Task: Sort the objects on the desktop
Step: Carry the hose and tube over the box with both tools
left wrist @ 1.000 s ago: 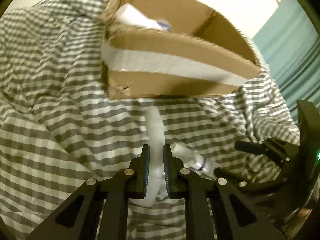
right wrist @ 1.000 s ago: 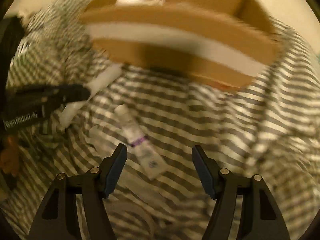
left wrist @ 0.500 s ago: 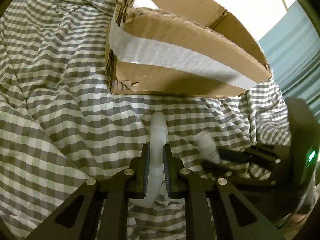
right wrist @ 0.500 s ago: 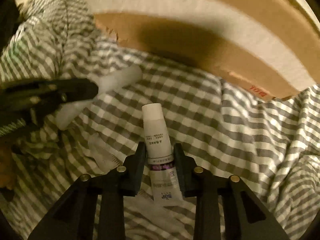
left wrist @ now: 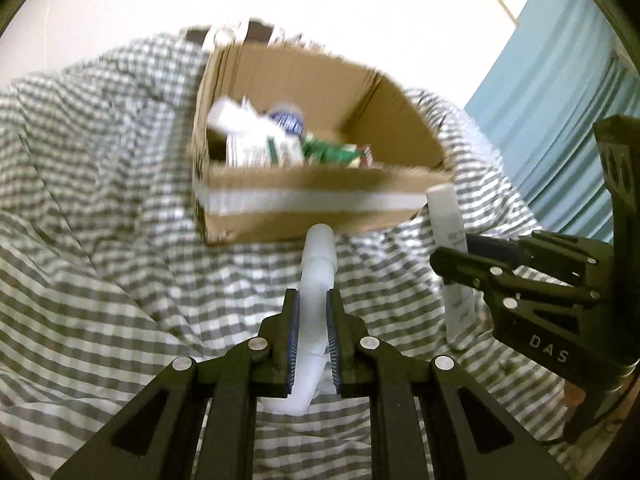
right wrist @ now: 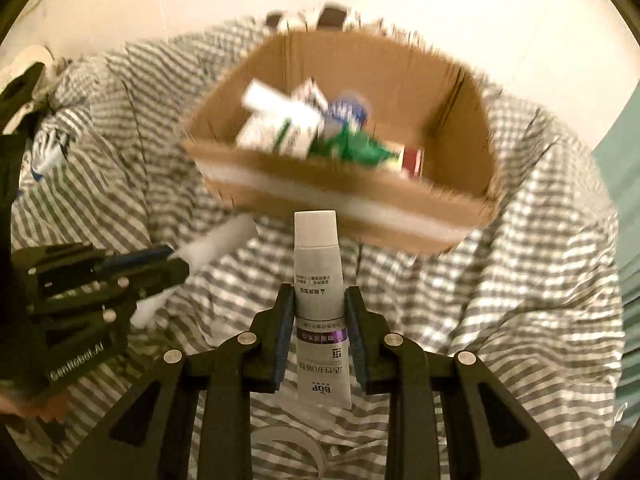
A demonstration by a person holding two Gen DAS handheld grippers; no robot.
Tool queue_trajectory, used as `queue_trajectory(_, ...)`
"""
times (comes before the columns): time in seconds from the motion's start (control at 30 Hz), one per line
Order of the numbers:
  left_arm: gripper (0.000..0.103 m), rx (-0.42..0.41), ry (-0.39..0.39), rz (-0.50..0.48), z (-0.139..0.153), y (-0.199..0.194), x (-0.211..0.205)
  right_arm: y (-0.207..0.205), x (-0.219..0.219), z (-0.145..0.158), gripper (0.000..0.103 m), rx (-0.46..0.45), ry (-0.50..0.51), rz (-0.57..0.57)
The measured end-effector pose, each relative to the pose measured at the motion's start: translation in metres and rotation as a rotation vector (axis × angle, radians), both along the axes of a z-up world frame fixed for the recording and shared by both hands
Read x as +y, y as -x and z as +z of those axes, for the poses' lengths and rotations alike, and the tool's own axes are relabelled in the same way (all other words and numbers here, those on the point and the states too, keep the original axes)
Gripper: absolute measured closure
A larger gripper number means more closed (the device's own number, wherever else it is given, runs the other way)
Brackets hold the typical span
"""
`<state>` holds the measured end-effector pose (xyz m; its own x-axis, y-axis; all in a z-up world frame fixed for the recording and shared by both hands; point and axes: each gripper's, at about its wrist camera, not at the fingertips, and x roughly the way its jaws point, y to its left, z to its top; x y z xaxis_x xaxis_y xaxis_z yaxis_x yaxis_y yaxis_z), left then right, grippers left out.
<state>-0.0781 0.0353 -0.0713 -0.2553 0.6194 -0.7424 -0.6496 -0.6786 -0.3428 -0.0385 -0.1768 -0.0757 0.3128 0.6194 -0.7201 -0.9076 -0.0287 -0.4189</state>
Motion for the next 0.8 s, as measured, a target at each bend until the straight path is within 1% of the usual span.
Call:
queue_trajectory(0.13,0.09,0.066,-0.025,0.009,0.033,-0.002,0.002,0.015,-0.009,0.024,0.078,0.001,-0.095,0.0)
queue_trajectory(0.23,0.09,0.112,-0.055,-0.011,0.058,0.002,0.008,0.024,-0.009,0.035,0.078,-0.05,-0.149,0.021)
queue_trajectory(0.27,0.09,0.141,-0.06,-0.012,0.068,0.006,0.012,0.025,-0.006,0.04,0.078,-0.06,-0.164,0.023)
queue_trajectory(0.3,0.09,0.158,-0.066,-0.014,0.074,0.009,0.016,0.023,-0.004,0.044,0.078,-0.051,-0.174,0.02)
queue_trajectory(0.4,0.09,0.189,-0.083,-0.019,0.089,0.022,0.029,0.012,0.009,0.058,0.078,0.038,-0.178,0.016)
queue_trajectory(0.43,0.09,0.198,-0.085,-0.022,0.093,0.028,0.035,0.01,0.014,0.062,0.078,0.037,-0.181,0.013)
queue_trajectory(0.5,0.09,0.222,-0.088,-0.016,0.099,0.041,0.048,0.005,0.024,0.067,0.078,0.01,-0.193,0.008)
queue_trajectory(0.6,0.09,0.238,-0.083,-0.01,0.099,0.06,0.067,-0.012,0.042,0.075,0.078,0.046,-0.199,-0.007)
queue_trajectory(0.8,0.09,0.222,-0.026,-0.008,0.074,0.097,0.102,-0.04,0.089,0.076,0.078,0.042,-0.205,-0.046)
